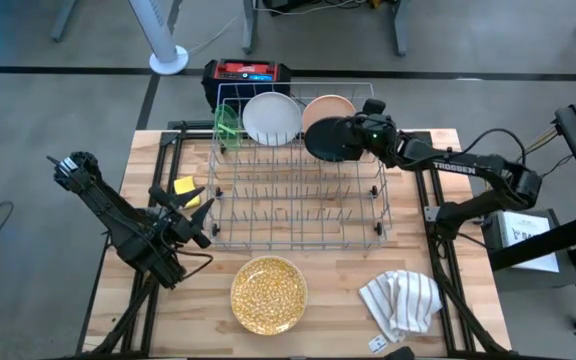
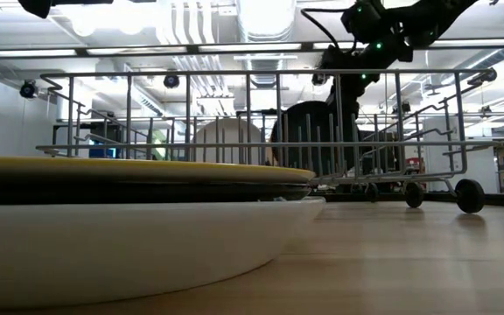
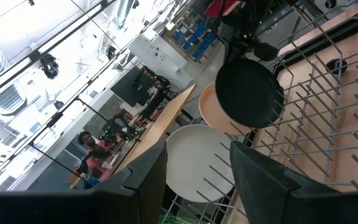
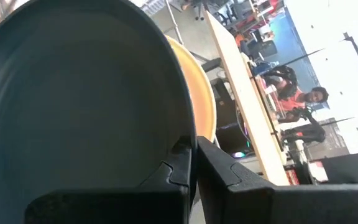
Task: Sort dishes
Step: Put the black plate into the dish rack, then put the yellow plate into the dish rack
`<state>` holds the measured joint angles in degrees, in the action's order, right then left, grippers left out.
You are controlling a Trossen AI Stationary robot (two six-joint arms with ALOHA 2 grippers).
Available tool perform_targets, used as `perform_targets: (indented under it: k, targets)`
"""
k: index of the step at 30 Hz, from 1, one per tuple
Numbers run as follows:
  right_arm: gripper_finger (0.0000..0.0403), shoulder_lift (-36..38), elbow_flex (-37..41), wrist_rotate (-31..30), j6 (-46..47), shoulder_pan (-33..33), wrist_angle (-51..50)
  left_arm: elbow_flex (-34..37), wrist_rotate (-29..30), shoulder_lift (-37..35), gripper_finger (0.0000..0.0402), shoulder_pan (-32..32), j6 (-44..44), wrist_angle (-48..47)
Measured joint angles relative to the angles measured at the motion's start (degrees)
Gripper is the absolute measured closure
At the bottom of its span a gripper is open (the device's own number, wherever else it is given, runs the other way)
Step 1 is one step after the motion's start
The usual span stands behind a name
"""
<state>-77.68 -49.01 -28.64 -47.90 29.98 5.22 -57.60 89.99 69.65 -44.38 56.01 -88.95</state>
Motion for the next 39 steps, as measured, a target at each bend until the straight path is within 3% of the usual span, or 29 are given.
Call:
perform_targets:
  k: [14,28,39]
  targets:
    - [0.0317,0.1,0.2,0.3,3.0,0.0,1.0,0.0,-0.1,0.0,0.0235,0.0,0.0,0.4]
    - [0.0248,1.3,-0.4,-3.5,5.9,-0.1,1.0,0.0,-0.6,0.0,0.0235,0.0,0.0,0.9]
    - [0.0217,7.1,-0.4,-2.2,15.4,-1.7,-8.7,0.0,-1.1,0.0,0.0235,0.0,0.8,2.1]
